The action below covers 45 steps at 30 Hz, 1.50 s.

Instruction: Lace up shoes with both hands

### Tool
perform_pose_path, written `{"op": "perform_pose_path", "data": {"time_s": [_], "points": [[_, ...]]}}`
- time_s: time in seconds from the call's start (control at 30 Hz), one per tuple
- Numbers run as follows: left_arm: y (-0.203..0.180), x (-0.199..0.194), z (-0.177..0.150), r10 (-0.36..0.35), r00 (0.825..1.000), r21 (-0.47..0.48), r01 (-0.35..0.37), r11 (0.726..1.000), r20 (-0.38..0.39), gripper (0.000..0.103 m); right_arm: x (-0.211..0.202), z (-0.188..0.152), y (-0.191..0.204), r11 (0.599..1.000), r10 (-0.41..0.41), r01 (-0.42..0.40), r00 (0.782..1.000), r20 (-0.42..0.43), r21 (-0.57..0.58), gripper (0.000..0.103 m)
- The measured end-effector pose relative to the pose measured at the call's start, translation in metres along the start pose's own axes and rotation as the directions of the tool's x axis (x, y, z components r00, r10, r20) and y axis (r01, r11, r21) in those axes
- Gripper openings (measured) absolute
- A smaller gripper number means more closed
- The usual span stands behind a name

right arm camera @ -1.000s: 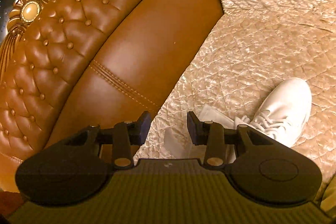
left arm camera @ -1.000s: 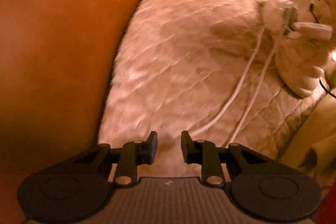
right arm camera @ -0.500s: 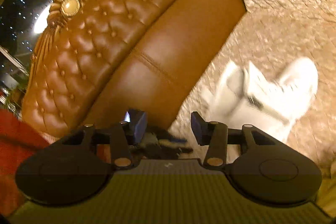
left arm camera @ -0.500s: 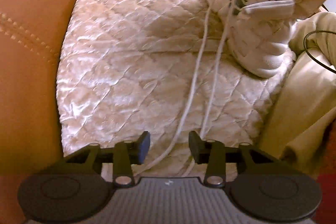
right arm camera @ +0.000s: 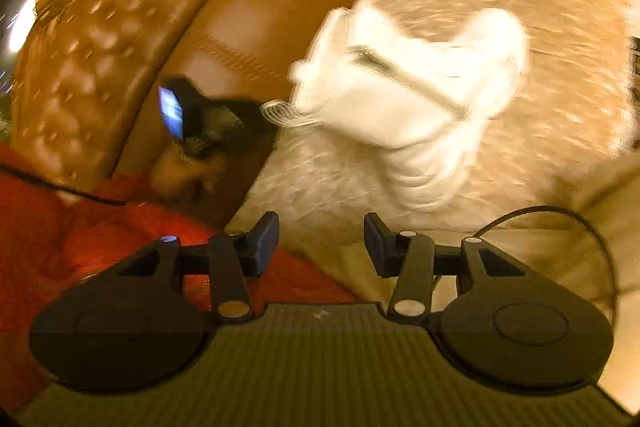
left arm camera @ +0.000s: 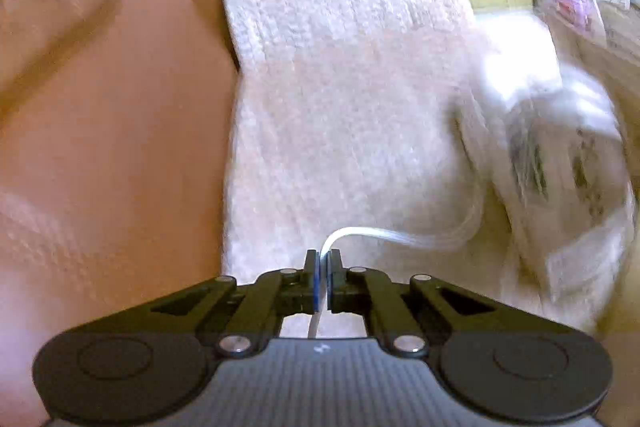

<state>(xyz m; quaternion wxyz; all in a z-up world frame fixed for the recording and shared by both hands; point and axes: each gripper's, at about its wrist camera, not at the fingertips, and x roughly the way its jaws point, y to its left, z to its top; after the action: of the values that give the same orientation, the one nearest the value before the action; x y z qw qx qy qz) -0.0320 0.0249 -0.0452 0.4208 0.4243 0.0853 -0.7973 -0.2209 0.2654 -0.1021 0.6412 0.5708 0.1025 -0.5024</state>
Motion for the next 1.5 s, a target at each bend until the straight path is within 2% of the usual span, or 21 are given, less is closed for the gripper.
{"op": "perform_pose_path", "data": {"time_s": [0.03,0.1,0.13,0.17,0.27,0.33,0.43,0.53,0.57,0.6,0.77,0.93,1.0,1.03,1.1,1.13,1.17,1.23,1.33,1.4,1.5], "points": [[0.005,0.0,0.015,0.008,0.998,0.009,-0.009,1.0,0.058,0.005,-0.001,0.001,-0.003,1.0,-0.008,0.007,1.0,0.022,0.021,0.054],[0.011,0.009,0.042,0.04,0.994,0.027,-0.043,0.999,0.101,0.021,-0.001,0.001,-0.009,0.998,-0.008,0.005,0.998,0.059,0.057,0.054],[0.015,0.018,0.05,0.045,0.995,0.006,-0.046,0.999,0.089,0.048,0.001,0.002,-0.011,0.997,-0.001,-0.005,0.997,0.073,0.072,0.054],[0.02,0.027,0.058,0.032,0.997,-0.037,-0.03,0.999,0.067,0.059,0.002,0.002,-0.013,0.996,0.007,-0.014,0.996,0.088,0.087,0.054],[0.036,0.057,0.065,-0.009,0.999,-0.208,0.002,0.978,-0.034,0.061,0.009,0.003,-0.016,0.995,0.003,-0.01,0.997,0.074,0.097,0.054],[0.048,0.076,0.055,-0.018,0.996,-0.339,-0.013,0.941,-0.087,0.061,0.01,0.003,-0.021,0.993,0.002,-0.011,0.997,0.076,0.117,0.054],[0.065,0.106,0.039,-0.043,0.986,-0.521,-0.048,0.852,-0.162,0.061,0.012,0.006,-0.033,0.985,-0.002,-0.013,0.997,0.083,0.169,0.054],[0.082,0.135,0.023,-0.084,0.97,-0.677,-0.098,0.729,-0.23,0.06,0.02,0.013,-0.044,0.98,-0.011,-0.004,0.997,0.073,0.201,0.054],[0.085,0.143,0.021,-0.087,0.966,-0.709,-0.115,0.696,-0.242,0.06,0.022,0.015,-0.046,0.979,-0.012,-0.002,0.998,0.066,0.204,0.054],[0.085,0.15,0.023,-0.071,0.967,-0.72,-0.131,0.682,-0.244,0.06,0.026,0.018,-0.047,0.979,-0.013,0.002,0.998,0.056,0.205,0.054],[0.089,0.183,0.038,0.006,0.955,-0.739,-0.235,0.632,-0.298,0.064,0.034,0.03,-0.053,0.98,-0.032,0.024,0.999,0.038,0.199,0.054],[0.087,0.22,0.046,0.031,0.915,-0.682,-0.321,0.657,-0.401,0.066,0.037,0.036,-0.069,0.967,-0.039,0.027,0.998,0.043,0.253,0.054],[0.086,0.224,0.044,0.036,0.917,-0.68,-0.32,0.66,-0.397,0.068,0.037,0.037,-0.074,0.962,-0.05,0.032,0.997,0.061,0.269,0.054],[0.087,0.225,0.043,0.038,0.922,-0.683,-0.313,0.659,-0.386,0.065,0.036,0.038,-0.076,0.961,-0.058,0.035,0.996,0.075,0.274,0.054],[0.088,0.221,0.039,0.038,0.936,-0.686,-0.284,0.67,-0.35,0.049,0.034,0.039,-0.078,0.958,-0.067,0.037,0.993,0.097,0.285,0.054],[0.091,0.218,0.037,0.034,0.943,-0.688,-0.265,0.675,-0.33,0.03,0.033,0.039,-0.08,0.956,-0.072,0.038,0.991,0.109,0.292,0.054],[0.094,0.214,0.035,0.015,0.955,-0.701,-0.228,0.676,-0.296,0.002,0.032,0.039,-0.082,0.954,-0.078,0.039,0.99,0.119,0.298,0.054],[0.098,0.199,0.034,-0.029,0.98,-0.724,-0.126,0.678,-0.198,0.003,0.031,0.04,-0.085,0.95,-0.09,0.043,0.986,0.138,0.31,0.054],[0.093,0.165,0.042,-0.076,0.996,-0.675,0.026,0.737,-0.045,0.003,0.027,0.04,-0.087,0.944,-0.119,0.058,0.978,0.17,0.324,0.054],[0.084,0.138,0.053,-0.12,0.992,-0.595,0.115,0.795,0.031,0.003,0.022,0.042,-0.089,0.934,-0.12,0.037,0.969,0.215,0.354,0.054],[0.064,0.096,0.076,-0.236,0.966,-0.471,0.256,0.844,0.103,0.003,0.014,0.049,-0.091,0.925,-0.102,-0.019,0.95,0.294,0.38,0.054]]}}
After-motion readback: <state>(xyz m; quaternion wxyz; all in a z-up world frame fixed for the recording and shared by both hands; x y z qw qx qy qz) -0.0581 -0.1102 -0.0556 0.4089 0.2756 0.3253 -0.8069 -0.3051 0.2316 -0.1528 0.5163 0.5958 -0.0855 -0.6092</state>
